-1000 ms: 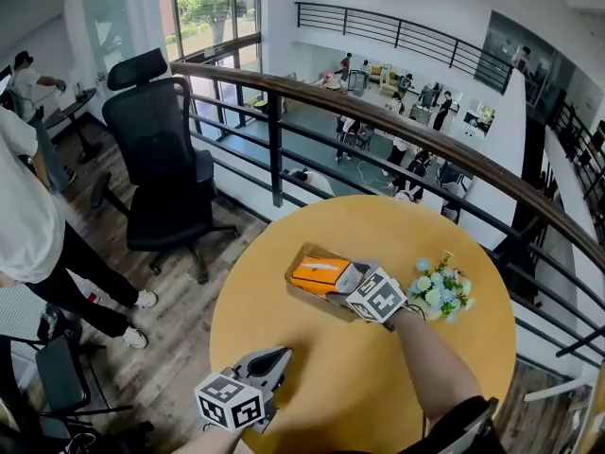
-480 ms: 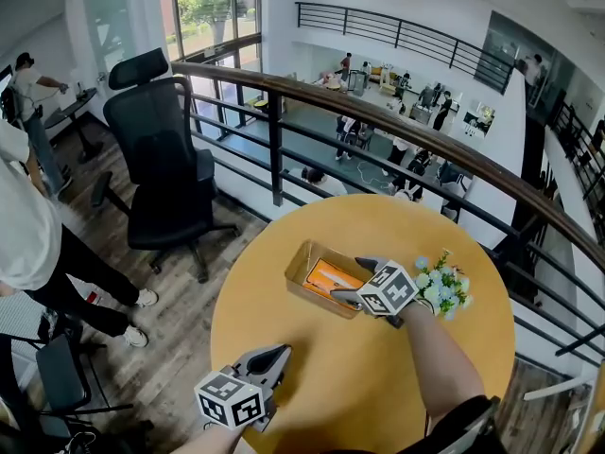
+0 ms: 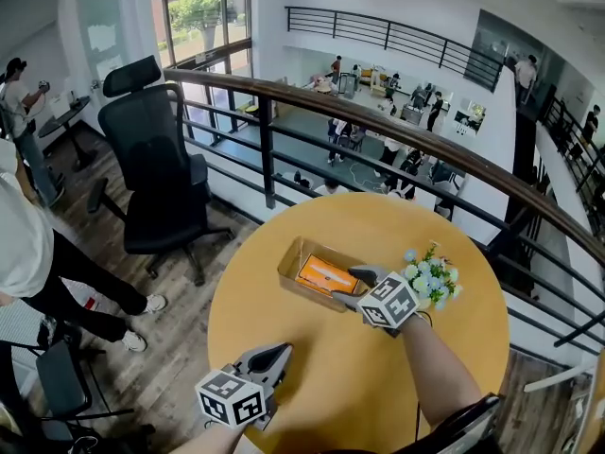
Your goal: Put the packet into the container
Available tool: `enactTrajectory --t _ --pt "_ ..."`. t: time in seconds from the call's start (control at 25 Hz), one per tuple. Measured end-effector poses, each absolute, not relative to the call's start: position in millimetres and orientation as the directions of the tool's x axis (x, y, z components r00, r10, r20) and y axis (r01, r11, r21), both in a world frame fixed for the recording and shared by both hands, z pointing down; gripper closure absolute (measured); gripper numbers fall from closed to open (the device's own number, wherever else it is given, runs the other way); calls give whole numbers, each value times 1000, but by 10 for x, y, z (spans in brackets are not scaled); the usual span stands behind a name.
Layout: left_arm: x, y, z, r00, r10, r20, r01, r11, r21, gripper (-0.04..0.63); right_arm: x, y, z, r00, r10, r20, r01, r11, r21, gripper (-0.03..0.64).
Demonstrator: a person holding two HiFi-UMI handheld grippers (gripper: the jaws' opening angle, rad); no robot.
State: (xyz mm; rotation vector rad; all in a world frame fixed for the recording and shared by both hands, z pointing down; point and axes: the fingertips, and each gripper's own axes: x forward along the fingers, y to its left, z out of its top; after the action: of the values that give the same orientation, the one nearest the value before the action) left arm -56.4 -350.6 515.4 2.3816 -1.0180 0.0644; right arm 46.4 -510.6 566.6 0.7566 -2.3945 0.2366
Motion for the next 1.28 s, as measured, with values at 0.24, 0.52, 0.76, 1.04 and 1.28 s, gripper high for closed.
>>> enactTrajectory --t 0.24,0.52,0.76,1.04,1.28 --pt "-513 -3369 5058 732 -642 228 -665 -600 445 591 524 -4756 5248 -636 -615 466 -643 756 122 564" --pt "-470 -3085 4812 766 -609 203 -633 -664 398 591 493 -4017 4736 -676 -662 324 -685 727 57 611" --pt "-451 -2689 4572 799 -577 172 -599 -732 326 591 466 -3174 4381 -710 -667 224 -685 728 -3 611" --pt "-493 -2082 4315 835 -533 137 -547 -780 302 591 429 -2211 4220 -684 -709 173 -724 689 -40 611" --pt "-602 -1740 4073 845 -522 119 -535 -816 219 591 429 -1741 4186 -686 -717 126 -728 675 -122 611"
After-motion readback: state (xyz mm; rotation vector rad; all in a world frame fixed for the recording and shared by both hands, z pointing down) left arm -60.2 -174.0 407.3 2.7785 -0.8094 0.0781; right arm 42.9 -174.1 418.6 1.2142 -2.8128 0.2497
